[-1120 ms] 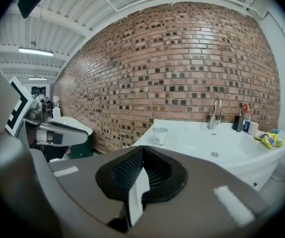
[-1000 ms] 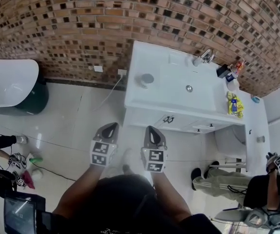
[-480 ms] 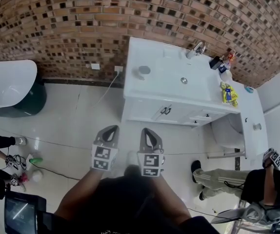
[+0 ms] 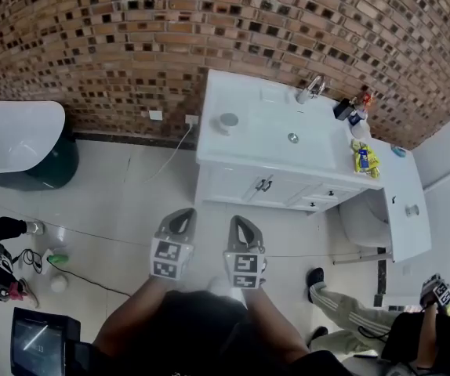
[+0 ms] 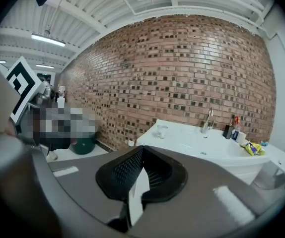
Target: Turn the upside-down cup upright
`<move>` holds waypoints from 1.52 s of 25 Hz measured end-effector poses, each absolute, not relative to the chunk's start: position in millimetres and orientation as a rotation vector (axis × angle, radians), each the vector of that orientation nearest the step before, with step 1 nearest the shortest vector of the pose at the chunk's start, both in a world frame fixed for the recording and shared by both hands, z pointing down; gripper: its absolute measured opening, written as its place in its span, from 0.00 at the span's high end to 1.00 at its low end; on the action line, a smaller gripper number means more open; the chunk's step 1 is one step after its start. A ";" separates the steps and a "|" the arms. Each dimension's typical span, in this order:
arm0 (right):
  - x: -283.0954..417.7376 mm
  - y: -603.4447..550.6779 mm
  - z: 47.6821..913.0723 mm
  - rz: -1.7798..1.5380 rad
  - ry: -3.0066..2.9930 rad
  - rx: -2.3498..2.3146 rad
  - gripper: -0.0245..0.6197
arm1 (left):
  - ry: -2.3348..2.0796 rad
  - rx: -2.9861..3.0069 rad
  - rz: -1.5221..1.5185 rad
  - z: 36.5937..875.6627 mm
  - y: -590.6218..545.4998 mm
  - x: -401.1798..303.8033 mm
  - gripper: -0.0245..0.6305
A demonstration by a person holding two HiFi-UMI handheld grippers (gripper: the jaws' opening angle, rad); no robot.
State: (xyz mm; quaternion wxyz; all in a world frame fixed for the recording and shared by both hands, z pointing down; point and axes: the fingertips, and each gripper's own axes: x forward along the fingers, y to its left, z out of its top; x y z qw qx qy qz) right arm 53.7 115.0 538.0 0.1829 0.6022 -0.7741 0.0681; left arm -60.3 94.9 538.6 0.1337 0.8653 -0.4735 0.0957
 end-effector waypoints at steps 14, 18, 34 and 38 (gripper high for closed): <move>73.3 119.2 531.8 0.244 -2.260 1.697 0.95 | -1.434 2.493 0.304 532.4 105.9 -45.6 0.97; 80.9 121.3 540.6 0.278 -2.242 1.703 0.95 | -1.458 2.475 0.295 533.4 102.6 -48.7 0.97; 98.5 119.2 536.4 0.268 -2.251 1.743 0.94 | -1.458 2.487 0.322 533.3 100.4 -36.2 0.97; 100.7 115.3 534.9 0.250 -2.253 1.748 0.94 | -1.455 2.493 0.319 533.4 97.9 -32.4 0.97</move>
